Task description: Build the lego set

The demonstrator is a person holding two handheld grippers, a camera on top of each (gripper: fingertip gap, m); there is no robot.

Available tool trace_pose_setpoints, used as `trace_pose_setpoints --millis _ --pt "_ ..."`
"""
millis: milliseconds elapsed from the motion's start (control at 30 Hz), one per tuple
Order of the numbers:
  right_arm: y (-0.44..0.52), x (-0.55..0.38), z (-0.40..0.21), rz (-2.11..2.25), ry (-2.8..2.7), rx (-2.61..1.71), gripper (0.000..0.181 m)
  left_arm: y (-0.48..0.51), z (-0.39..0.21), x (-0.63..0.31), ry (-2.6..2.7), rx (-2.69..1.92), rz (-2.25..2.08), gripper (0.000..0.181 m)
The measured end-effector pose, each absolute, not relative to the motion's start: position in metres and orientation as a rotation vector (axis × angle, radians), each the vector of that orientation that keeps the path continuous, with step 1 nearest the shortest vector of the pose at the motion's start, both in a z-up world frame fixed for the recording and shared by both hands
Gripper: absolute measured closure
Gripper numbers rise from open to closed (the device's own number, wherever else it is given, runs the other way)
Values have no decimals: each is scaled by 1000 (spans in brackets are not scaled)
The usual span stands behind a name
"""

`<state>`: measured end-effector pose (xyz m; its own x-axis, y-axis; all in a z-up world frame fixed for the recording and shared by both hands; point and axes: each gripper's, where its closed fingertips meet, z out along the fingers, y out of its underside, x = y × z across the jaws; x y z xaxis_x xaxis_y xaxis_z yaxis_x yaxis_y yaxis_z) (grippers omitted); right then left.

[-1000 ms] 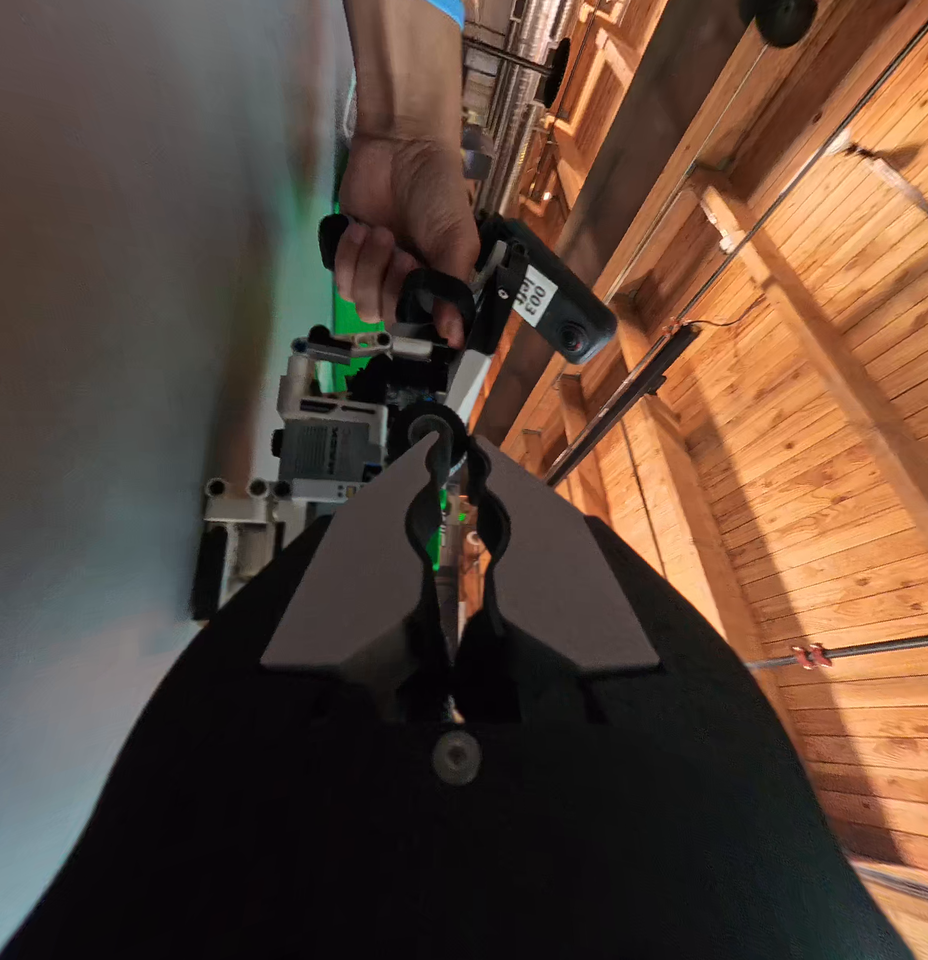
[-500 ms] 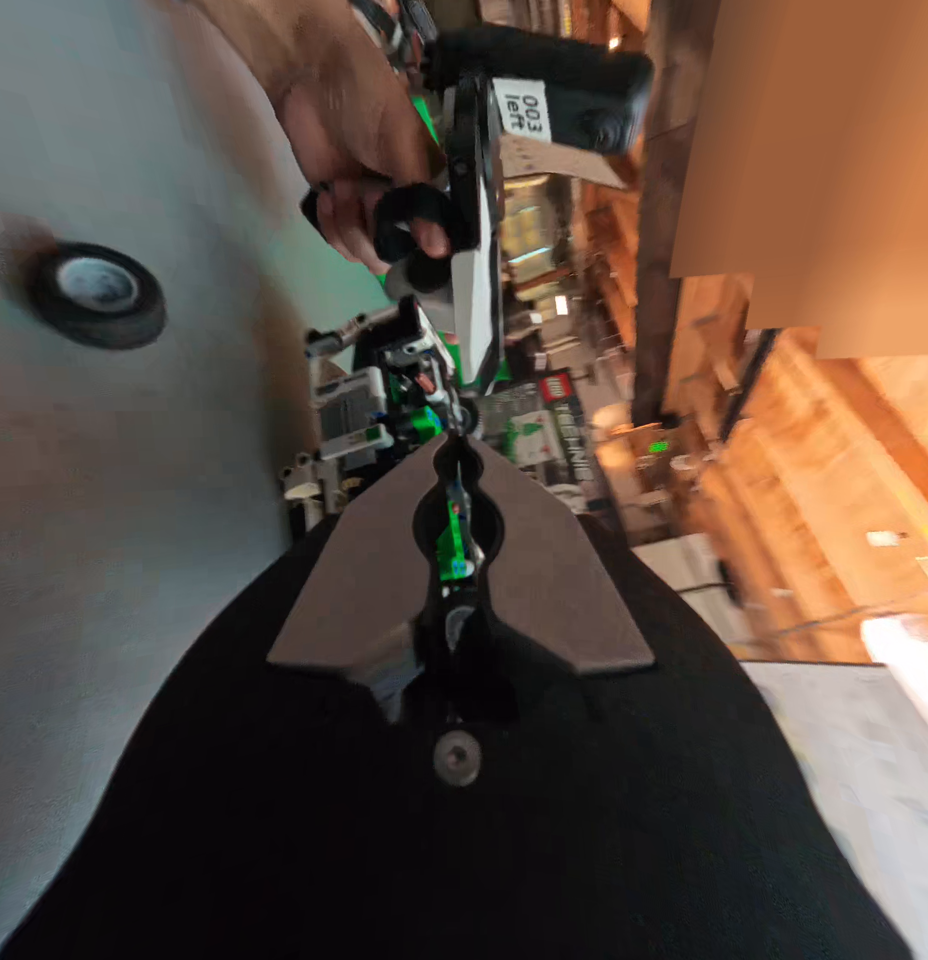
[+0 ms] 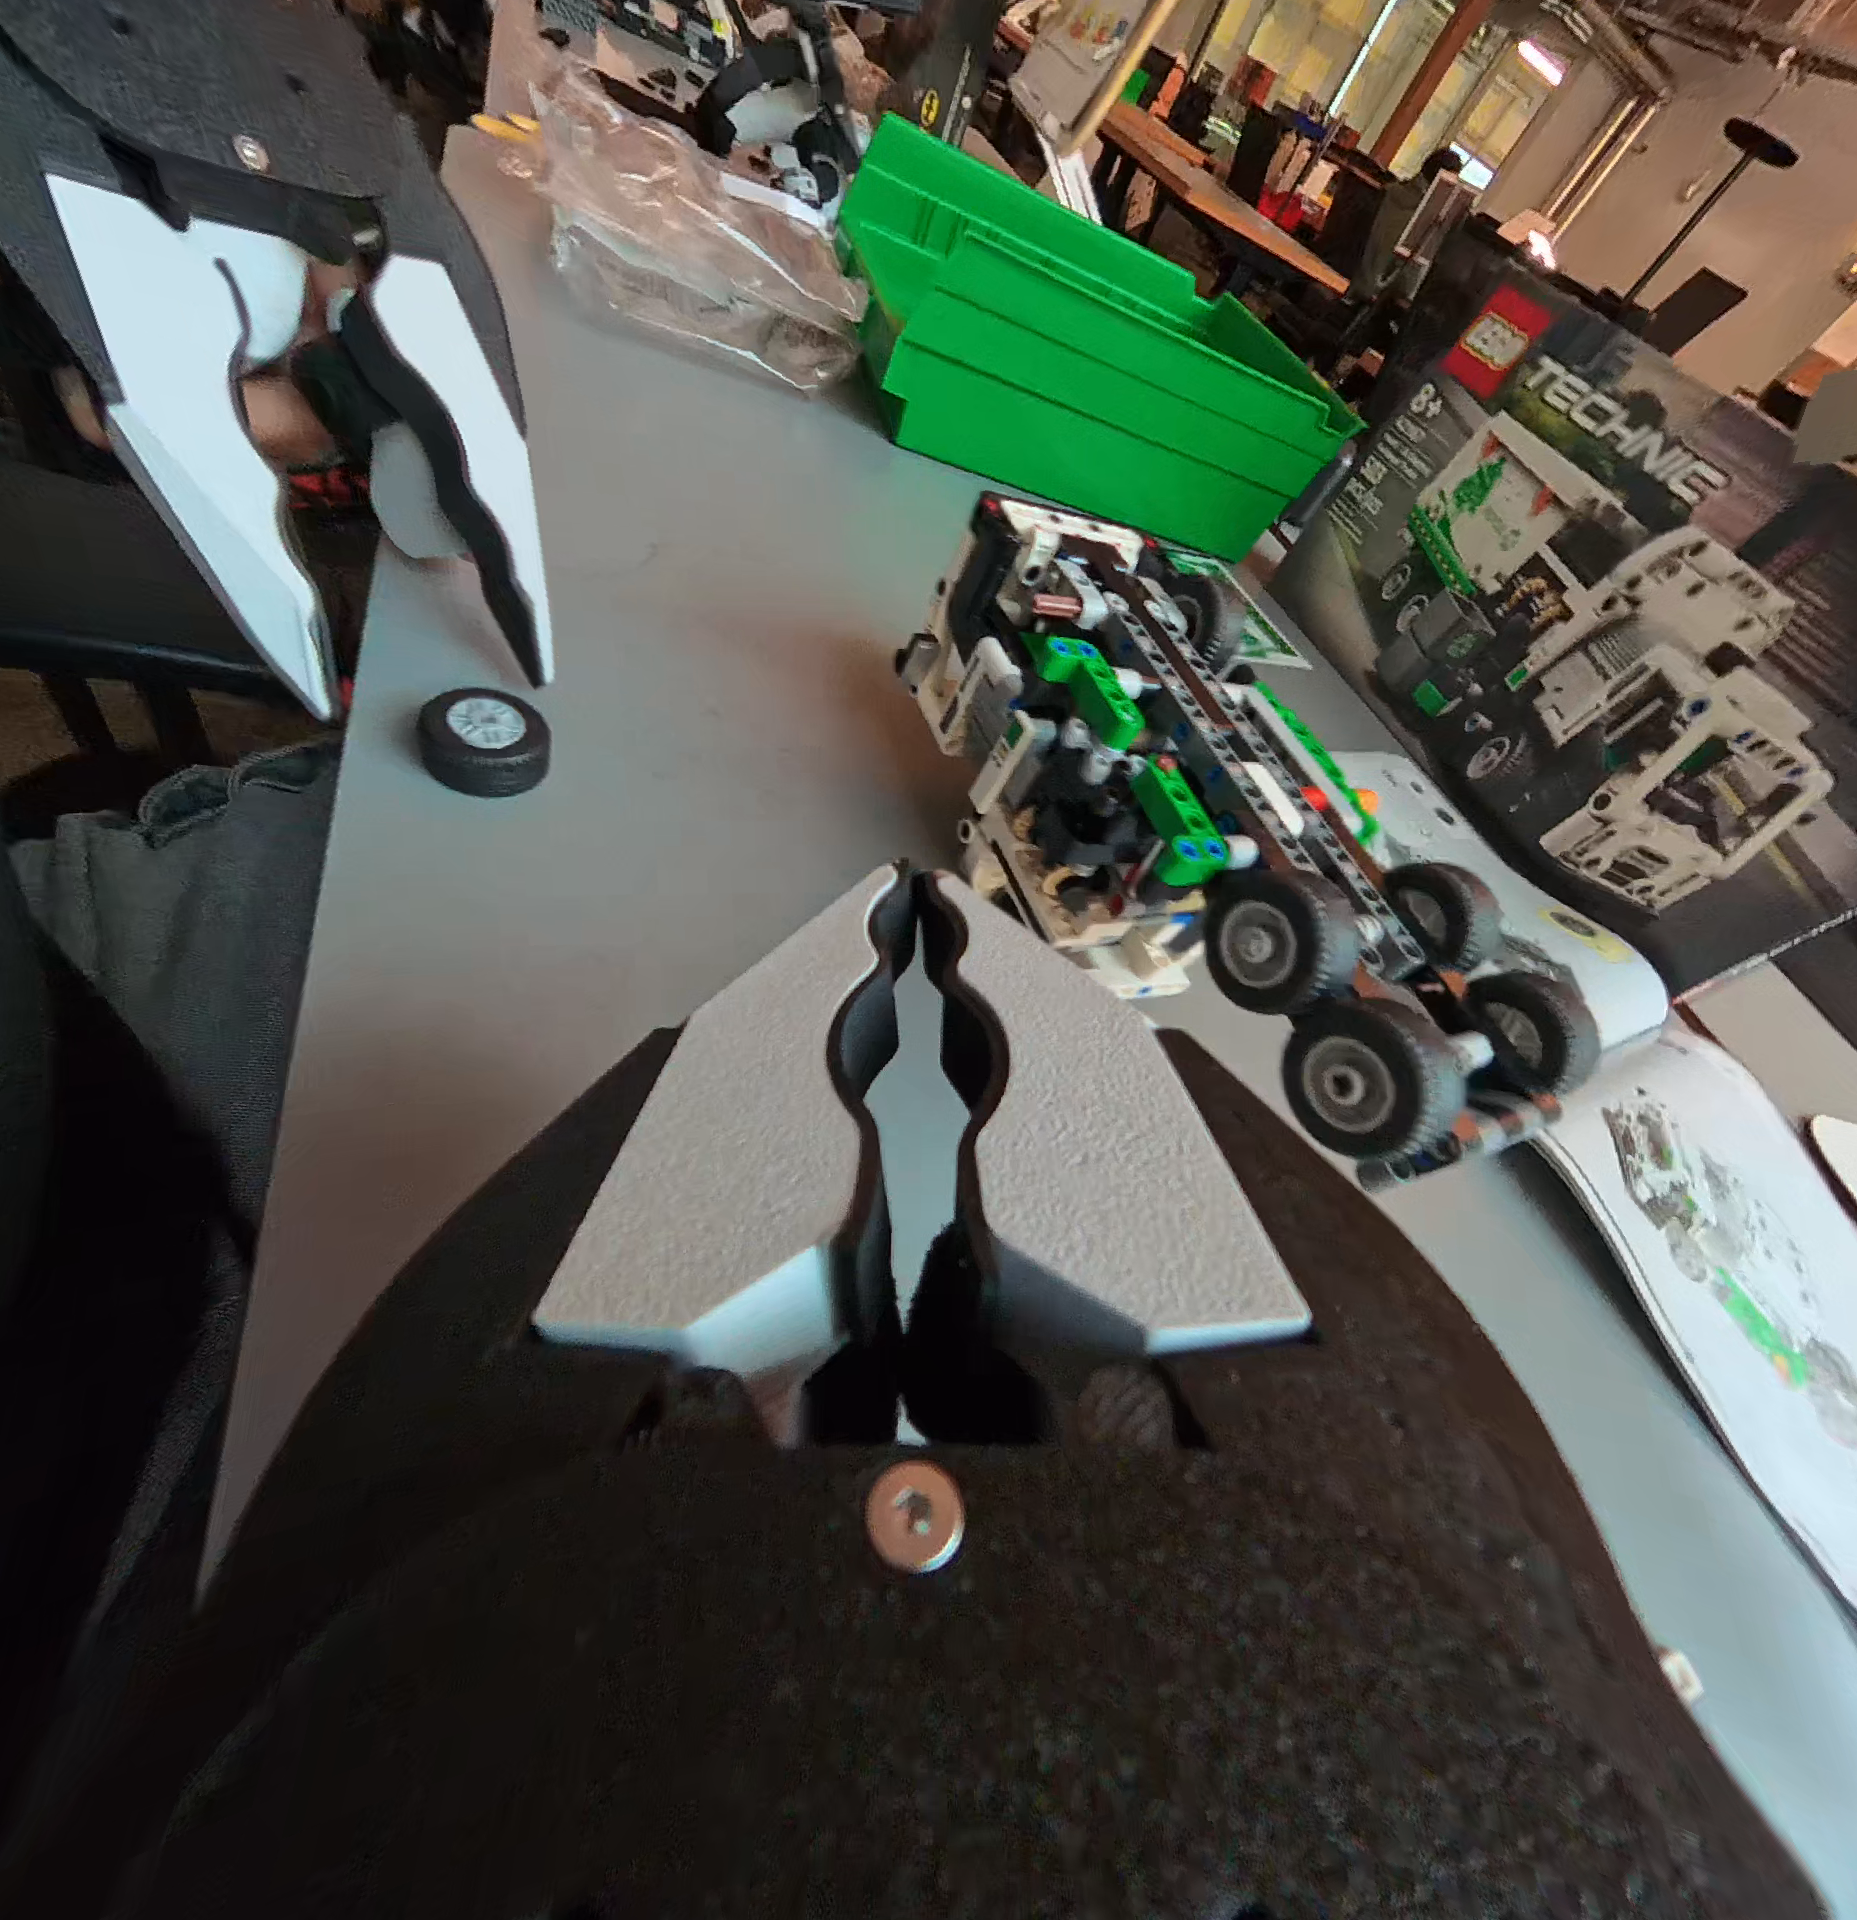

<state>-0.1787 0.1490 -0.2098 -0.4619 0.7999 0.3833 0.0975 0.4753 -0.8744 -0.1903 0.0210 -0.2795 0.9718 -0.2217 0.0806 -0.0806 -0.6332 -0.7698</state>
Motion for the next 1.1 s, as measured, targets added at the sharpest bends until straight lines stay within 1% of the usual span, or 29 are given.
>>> trace_pose_setpoints --millis 100,133,167,200,267,300,333,400,500,633,767,800,900,967,1033,1100 --pt "133 -178 -222 948 -1932 -707 181 32 -281 -182 225 -2234 -208 140" --pt "128 -179 -227 919 -1955 -716 181 35 -282 -183 231 -2232 -183 148" --pt "120 -177 -235 920 -2002 -726 181 38 -282 -184 239 -2226 -161 152" --pt "108 -173 -241 944 -2056 -715 181 40 -282 -183 251 -2221 -154 152" --pt "93 -172 -245 945 -2070 -674 172 44 -280 -183 254 -2208 -154 152" --pt "89 -175 -244 925 -2059 -642 165 47 -276 -181 233 -2188 -207 152" --pt "86 -178 -240 906 -2031 -599 158 50 -269 -177 189 -2161 -303 152" --pt "74 -179 -230 888 -2020 -439 152 60 -250 -179 29 -2078 -530 152" --pt "64 -183 -216 808 -1999 -193 153 68 -230 -185 -118 -2005 -839 153" --pt "65 -190 -211 783 -2036 -79 166 70 -222 -188 -135 -1998 -969 153" --pt "67 -195 -219 766 -2073 -29 165 67 -214 -179 -89 -1963 -1122 153" --pt "68 -195 -222 761 -2093 -17 167 67 -216 -179 -94 -1969 -1135 153" --pt "73 -200 -222 814 -2102 -72 168 72 -216 -184 -72 -1958 -1070 153" --pt "77 -204 -226 873 -2169 -188 168 76 -215 -194 7 -1963 -845 153" --pt "80 -207 -229 935 -2221 -302 168 78 -209 -203 137 -1954 -529 146" --pt "80 -208 -234 970 -2293 -390 168 75 -209 -200 303 -1969 -301 160"
